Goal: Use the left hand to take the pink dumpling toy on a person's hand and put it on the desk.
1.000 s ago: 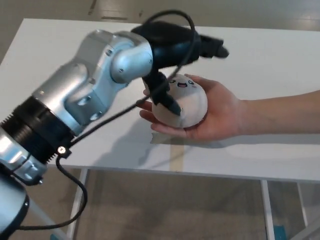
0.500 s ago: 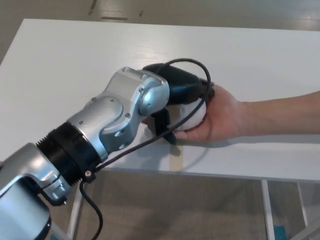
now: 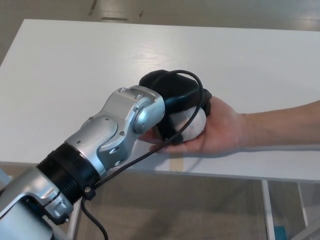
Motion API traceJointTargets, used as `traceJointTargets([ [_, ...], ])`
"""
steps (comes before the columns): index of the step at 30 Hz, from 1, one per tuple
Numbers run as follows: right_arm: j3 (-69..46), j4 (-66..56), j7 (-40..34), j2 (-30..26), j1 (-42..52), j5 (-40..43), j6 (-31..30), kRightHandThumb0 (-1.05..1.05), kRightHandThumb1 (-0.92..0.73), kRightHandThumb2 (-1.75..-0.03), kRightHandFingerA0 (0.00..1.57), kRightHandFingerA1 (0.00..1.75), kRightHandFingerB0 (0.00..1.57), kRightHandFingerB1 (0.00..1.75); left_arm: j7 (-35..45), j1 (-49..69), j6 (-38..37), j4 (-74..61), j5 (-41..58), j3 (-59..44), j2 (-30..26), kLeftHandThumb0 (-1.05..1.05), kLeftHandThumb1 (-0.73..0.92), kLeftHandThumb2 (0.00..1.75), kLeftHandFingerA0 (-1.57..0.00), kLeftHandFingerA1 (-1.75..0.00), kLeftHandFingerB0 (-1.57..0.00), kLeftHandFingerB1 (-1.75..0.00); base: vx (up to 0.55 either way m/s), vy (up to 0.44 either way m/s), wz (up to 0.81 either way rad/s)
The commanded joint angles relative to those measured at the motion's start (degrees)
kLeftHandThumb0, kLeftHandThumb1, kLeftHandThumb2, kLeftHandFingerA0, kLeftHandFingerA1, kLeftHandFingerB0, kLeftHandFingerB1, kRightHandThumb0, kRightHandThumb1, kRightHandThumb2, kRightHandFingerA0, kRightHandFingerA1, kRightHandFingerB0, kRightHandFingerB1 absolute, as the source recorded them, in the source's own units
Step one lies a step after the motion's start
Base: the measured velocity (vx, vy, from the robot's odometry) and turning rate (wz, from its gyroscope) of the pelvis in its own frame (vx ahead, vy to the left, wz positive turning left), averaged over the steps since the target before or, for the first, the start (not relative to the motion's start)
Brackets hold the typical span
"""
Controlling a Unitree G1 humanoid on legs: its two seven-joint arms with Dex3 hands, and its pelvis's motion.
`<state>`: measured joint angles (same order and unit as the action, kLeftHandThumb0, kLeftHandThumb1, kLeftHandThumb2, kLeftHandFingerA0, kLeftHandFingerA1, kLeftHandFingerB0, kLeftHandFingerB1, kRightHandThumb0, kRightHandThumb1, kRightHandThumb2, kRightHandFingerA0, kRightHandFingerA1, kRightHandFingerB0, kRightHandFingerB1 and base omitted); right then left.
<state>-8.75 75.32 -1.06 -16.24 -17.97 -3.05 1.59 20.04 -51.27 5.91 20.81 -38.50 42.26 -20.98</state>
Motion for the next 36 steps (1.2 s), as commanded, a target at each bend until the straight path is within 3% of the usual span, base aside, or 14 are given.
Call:
traceJointTargets([
  [1,0.2,0.3,0.4,-0.4,0.3,-0.2,-0.5,-0.22,-0.68,-0.60,0.68,0.46,0.55,0.43,-6.9,2.1,-5.6,0.7,-3.6,-0.7,-0.1,-0.27,0.65,0.61,-0.77,-1.55,-0.80,-0.53,0.00,0.000,0.00],
  [10,0.0,0.3,0.1,-0.3,-0.1,0.0,-0.8,-0.22,-0.68,-0.60,0.68,0.46,0.55,0.43,-7.2,2.1,-7.2,1.5,-4.1,-2.2,0.5,-0.26,0.66,0.62,-0.80,-1.50,-0.70,-0.48,0.00,0.000,0.00],
  [18,0.0,0.3,0.5,-0.4,0.0,0.0,-0.6,-0.21,-0.68,-0.60,0.68,0.47,0.55,0.43,-7.0,2.5,-8.4,2.0,-4.6,-3.3,1.0,-0.26,0.66,0.62,-0.79,-1.51,-0.79,-0.53,0.00,0.000,0.00],
  [24,0.0,0.3,0.6,-0.5,0.3,0.0,-0.6,-0.21,-0.68,-0.60,0.68,0.47,0.56,0.44,-6.6,2.5,-9.0,2.3,-4.8,-4.1,1.5,-0.26,0.66,0.63,-0.80,-1.50,-0.65,-0.46,0.00,0.000,0.00],
  [32,0.0,0.3,0.5,-0.5,0.3,0.0,-0.6,-0.21,-0.68,-0.60,0.68,0.47,0.55,0.43,-6.6,2.6,-9.2,2.5,-5.6,-4.5,1.9,-0.27,0.66,0.62,-0.81,-1.48,-0.65,-0.46,0.00,0.000,0.00],
  [36,-0.3,0.3,0.6,-0.4,0.0,0.2,-0.8,-0.21,-0.68,-0.60,0.68,0.47,0.54,0.43,-6.8,2.4,-9.7,3.1,-5.9,-4.7,2.1,-0.27,0.65,0.62,-0.79,-1.50,-0.79,-0.53,0.00,0.000,0.00],
])
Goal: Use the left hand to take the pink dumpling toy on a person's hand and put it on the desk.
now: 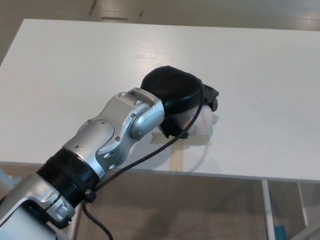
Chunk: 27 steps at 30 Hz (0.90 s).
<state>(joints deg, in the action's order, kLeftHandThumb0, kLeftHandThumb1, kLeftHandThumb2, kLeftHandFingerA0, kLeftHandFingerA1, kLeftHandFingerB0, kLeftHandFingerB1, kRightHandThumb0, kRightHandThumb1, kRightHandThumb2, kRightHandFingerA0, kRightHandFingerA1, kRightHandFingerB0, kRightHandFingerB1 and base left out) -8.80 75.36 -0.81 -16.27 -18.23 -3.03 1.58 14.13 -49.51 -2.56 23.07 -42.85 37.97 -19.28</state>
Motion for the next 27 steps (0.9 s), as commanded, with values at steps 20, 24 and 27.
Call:
traceJointTargets([
  [20,-0.3,0.3,0.6,-0.3,0.1,0.1,-0.7,-0.21,-0.68,-0.60,0.68,0.47,0.55,0.43,0.6,-2.2,-3.4,-3.4,1.9,-8.4,-2.4,-0.37,0.59,0.68,-0.81,-1.48,-0.79,-0.57,0.00,0.000,0.00],
  [24,-0.3,0.3,0.8,-0.4,0.1,0.1,-0.7,-0.22,-0.68,-0.60,0.69,0.47,0.57,0.44,0.4,-4.6,-4.9,-7.0,6.5,-15.7,-4.1,-0.41,0.61,0.65,-0.77,-1.51,-0.76,-0.54,0.00,0.000,0.00],
  [27,-0.4,0.3,0.9,-0.4,0.2,0.2,-0.7,-0.22,-0.68,-0.60,0.69,0.47,0.57,0.44,0.9,-4.9,-5.0,-8.2,7.3,-17.6,-4.6,-0.28,0.70,0.61,-0.76,-1.55,-0.58,-0.41,0.00,0.000,0.00],
])
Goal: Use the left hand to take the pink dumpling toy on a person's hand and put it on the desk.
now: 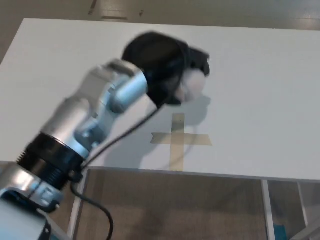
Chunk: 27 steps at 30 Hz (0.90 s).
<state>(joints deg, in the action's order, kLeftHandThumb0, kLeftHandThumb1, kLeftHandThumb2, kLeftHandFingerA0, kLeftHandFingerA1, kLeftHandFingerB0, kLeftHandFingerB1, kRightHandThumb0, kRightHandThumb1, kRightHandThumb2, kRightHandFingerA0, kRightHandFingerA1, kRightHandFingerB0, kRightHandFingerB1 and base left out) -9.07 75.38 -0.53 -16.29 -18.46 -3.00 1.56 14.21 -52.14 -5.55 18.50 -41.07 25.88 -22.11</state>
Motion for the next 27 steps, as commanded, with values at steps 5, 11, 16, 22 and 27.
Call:
traceJointTargets([
  [5,0.2,0.4,0.8,-0.6,0.7,-0.2,-0.9,-0.22,-0.68,-0.60,0.67,0.46,0.54,0.43,0.6,-0.5,-3.7,-4.4,8.1,-12.3,-6.7,-0.32,0.71,0.64,-0.75,-1.55,-0.79,-0.50,0.00,0.000,0.00],
  [11,0.2,0.4,0.8,-0.9,0.8,-0.2,-1.0,-0.22,-0.69,-0.61,0.66,0.46,0.52,0.42,1.1,0.9,-5.4,0.4,9.2,-16.2,-12.6,-0.27,0.70,0.64,-0.74,-1.49,-0.88,-0.61,0.00,0.000,0.00],
  [16,0.4,0.3,0.9,-1.1,0.6,-0.3,-1.0,-0.21,-0.69,-0.61,0.66,0.46,0.53,0.43,0.4,3.1,-6.8,3.9,9.7,-17.6,-15.7,-0.28,0.72,0.64,-0.73,-1.48,-0.83,-0.53,0.00,0.000,0.00],
  [22,0.3,0.4,0.5,-1.3,0.5,-0.2,-1.1,-0.21,-0.69,-0.60,0.67,0.46,0.54,0.43,-2.5,4.4,-9.3,12.8,8.6,-16.6,-17.0,-0.27,0.72,0.64,-0.70,-1.49,-0.75,-0.97,0.00,0.000,0.00],
  [27,0.2,0.5,0.5,-1.3,0.4,-0.1,-1.1,-0.21,-0.69,-0.60,0.67,0.46,0.54,0.43,-3.9,4.1,-10.4,19.3,7.2,-14.9,-17.3,-0.23,0.74,0.63,-0.65,-1.50,-0.74,-1.00,0.00,0.000,0.00],
])
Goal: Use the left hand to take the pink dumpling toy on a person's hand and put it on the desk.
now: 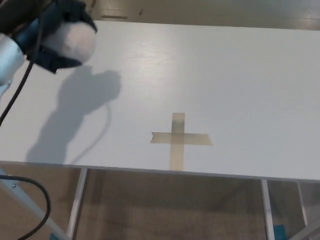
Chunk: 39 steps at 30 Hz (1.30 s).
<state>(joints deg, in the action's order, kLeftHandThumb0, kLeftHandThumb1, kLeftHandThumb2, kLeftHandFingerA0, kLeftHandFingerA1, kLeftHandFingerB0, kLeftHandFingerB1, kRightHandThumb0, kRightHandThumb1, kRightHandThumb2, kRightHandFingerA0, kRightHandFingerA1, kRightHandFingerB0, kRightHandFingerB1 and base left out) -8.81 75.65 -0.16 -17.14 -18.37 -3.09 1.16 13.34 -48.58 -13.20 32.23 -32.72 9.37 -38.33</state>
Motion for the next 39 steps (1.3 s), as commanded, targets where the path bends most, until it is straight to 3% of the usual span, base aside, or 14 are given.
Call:
traceJointTargets([
  [1,-0.1,0.2,0.2,-0.4,0.3,0.0,-0.7,-0.21,-0.69,-0.60,0.67,0.46,0.54,0.43,-3.3,0.6,-2.7,6.5,-1.5,1.9,-1.1,-0.23,0.74,0.63,-0.65,-1.50,-0.74,-1.00,0.00,0.000,0.00],
  [11,-0.1,0.2,0.3,-0.6,0.2,0.0,-0.8,-0.21,-0.69,-0.61,0.66,0.46,0.53,0.42,-6.4,5.3,-2.9,6.8,-1.6,4.4,1.0,-0.24,0.73,0.63,-0.64,-1.50,-0.83,-0.76,0.00,0.000,0.00],
  [12,-0.1,0.2,0.4,-0.8,0.3,0.0,-0.6,-0.21,-0.69,-0.61,0.66,0.46,0.53,0.43,-6.3,5.9,-2.7,6.2,-1.6,4.7,1.6,-0.24,0.72,0.63,-0.68,-1.50,-0.87,-0.62,0.00,0.000,0.00],
  [13,-0.1,0.1,0.4,-0.8,0.3,0.0,-0.6,-0.21,-0.69,-0.60,0.66,0.46,0.54,0.43,-6.0,6.7,-2.4,5.6,-1.6,5.0,1.9,-0.26,0.74,0.64,-0.73,-1.39,-0.73,-0.47,0.00,0.000,0.00],
  [18,0.0,0.1,0.8,-1.0,1.3,-0.1,-0.2,-0.21,-0.69,-0.60,0.66,0.46,0.53,0.43,-5.6,10.2,-1.7,2.9,-1.6,5.9,2.8,-0.26,0.74,0.63,-0.72,-1.38,-0.68,-0.45,0.00,0.000,0.00],
  [19,-0.1,0.2,0.8,-1.2,1.8,0.0,-0.3,-0.21,-0.69,-0.60,0.67,0.46,0.55,0.43,-5.5,11.8,-1.0,2.3,-2.0,6.6,3.5,-0.24,0.73,0.63,-0.74,-1.36,-0.58,-0.42,0.00,0.000,0.00],
  [24,-0.4,0.3,0.8,-1.0,1.3,0.2,-0.3,-0.22,-0.69,-0.60,0.67,0.46,0.55,0.43,-5.2,12.4,-0.3,3.1,-3.0,8.2,4.1,-0.24,0.74,0.63,-0.73,-1.37,-0.68,-0.45,0.00,0.000,0.00],
  [25,-0.3,0.3,0.8,-1.0,1.7,0.1,-0.1,-0.21,-0.69,-0.60,0.67,0.46,0.56,0.44,-4.3,13.1,-0.2,3.1,-3.0,9.0,4.5,-0.22,0.73,0.62,-0.84,-1.11,-0.60,-0.42,0.00,0.000,0.00],
  [27,-0.3,0.2,0.8,-1.1,1.8,0.1,-0.1,-0.22,-0.69,-0.60,0.67,0.46,0.56,0.44,-4.0,13.6,-0.2,3.0,-2.8,9.4,4.8,-0.22,0.73,0.62,-0.87,-1.02,-0.64,-0.43,0.00,0.000,0.00],
  [30,-0.5,0.2,0.7,-1.1,1.7,0.2,-0.3,-0.22,-0.69,-0.60,0.67,0.46,0.56,0.44,-4.9,14.3,-1.1,3.1,-2.6,9.8,5.6,-0.22,0.74,0.62,-0.84,-1.07,-0.71,-0.46,0.00,0.000,0.00],
  [36,-0.4,0.2,0.6,-1.0,1.3,0.0,-0.4,-0.22,-0.69,-0.60,0.67,0.46,0.56,0.44,-5.2,14.7,-0.9,2.7,-2.8,10.1,5.3,-0.21,0.73,0.62,-0.71,-1.19,-0.41,-0.34,0.00,0.000,0.00],
  [37,-0.4,0.2,0.7,-1.2,1.0,0.0,-0.5,-0.23,-0.69,-0.60,0.67,0.46,0.56,0.43,-4.7,14.2,0.4,2.8,-3.3,10.4,5.3,-0.30,0.64,0.59,-0.71,-0.73,-0.29,-0.30,0.00,0.000,0.00],
  [38,-0.4,0.2,0.7,-1.2,0.9,0.1,-0.6,-0.23,-0.69,-0.60,0.67,0.46,0.56,0.43,-4.4,13.9,1.1,2.8,-3.6,10.6,5.3,-0.30,0.64,0.59,-0.71,-0.73,-0.29,-0.30,0.00,0.000,0.00],
  [39,-0.4,0.2,0.7,-1.3,0.7,0.0,-0.6,-0.23,-0.69,-0.60,0.67,0.46,0.56,0.44,-3.7,13.5,2.6,2.5,-4.5,11.0,5.0,-0.24,0.43,0.90,-0.49,-0.63,-0.11,-0.46,0.00,0.000,0.00],
])
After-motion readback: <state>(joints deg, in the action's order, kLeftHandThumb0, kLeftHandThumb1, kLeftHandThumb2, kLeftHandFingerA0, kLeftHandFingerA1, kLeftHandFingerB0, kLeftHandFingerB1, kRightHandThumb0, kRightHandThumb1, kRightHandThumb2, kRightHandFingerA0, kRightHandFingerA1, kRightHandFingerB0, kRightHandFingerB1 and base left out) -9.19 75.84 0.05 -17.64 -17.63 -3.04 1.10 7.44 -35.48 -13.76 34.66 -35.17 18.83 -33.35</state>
